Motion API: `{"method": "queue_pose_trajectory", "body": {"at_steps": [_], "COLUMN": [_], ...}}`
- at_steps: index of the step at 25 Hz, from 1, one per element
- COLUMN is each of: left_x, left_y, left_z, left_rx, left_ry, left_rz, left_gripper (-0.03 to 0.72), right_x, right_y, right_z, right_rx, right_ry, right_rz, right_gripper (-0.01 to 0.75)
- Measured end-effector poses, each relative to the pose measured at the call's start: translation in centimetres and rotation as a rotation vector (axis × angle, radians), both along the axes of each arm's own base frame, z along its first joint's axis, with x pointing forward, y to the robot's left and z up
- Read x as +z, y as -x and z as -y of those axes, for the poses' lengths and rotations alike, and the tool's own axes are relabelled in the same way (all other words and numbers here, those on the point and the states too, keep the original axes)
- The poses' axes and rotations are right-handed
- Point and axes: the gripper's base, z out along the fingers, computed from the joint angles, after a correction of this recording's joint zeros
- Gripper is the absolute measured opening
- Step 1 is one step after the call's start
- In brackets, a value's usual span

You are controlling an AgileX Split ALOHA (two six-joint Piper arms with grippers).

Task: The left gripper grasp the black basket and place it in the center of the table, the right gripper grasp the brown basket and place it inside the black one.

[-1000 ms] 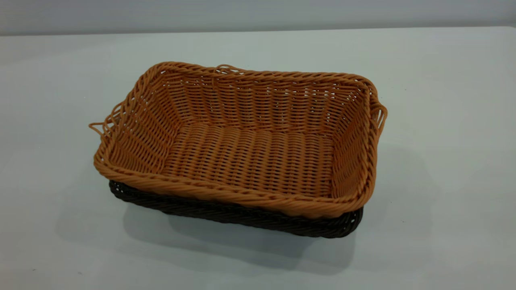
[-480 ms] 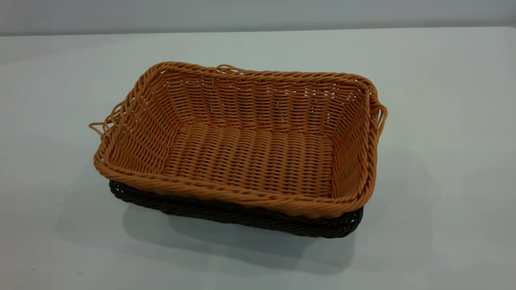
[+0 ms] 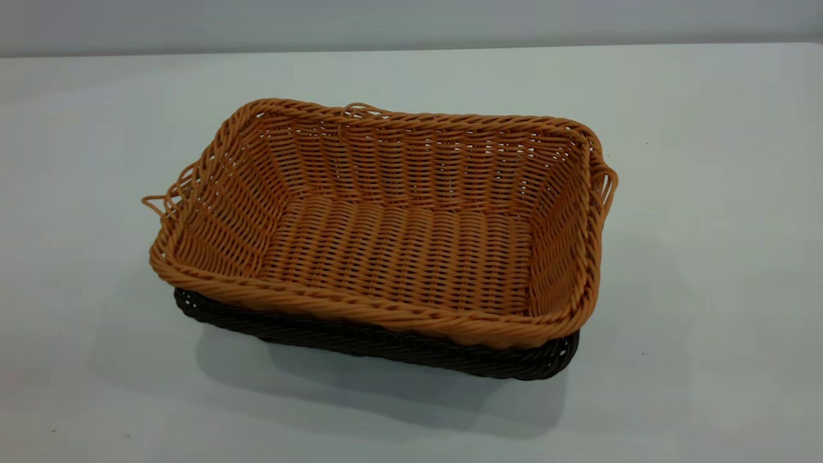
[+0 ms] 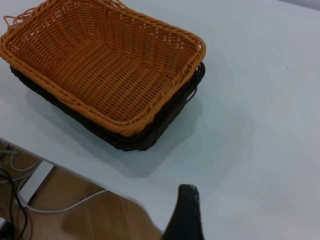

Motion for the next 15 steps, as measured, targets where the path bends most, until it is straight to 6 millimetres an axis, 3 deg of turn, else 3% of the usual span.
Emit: {"method": "queue_pose_trajectory", "body": {"at_steps": [15], "left_x": [0.04], "left_y": [-0.09], "left_z": [-0.22], "left_rx": [0.069], "left_ry": [-0.024], "left_rz": [0.009], "left_gripper": [0.568], "right_x": [0.0], "right_y": [0.0], "right_z": [0.0], "right_rx": [0.0], "right_ry": [0.0], "right_rz": [0.0], "right_gripper": [0.586]}}
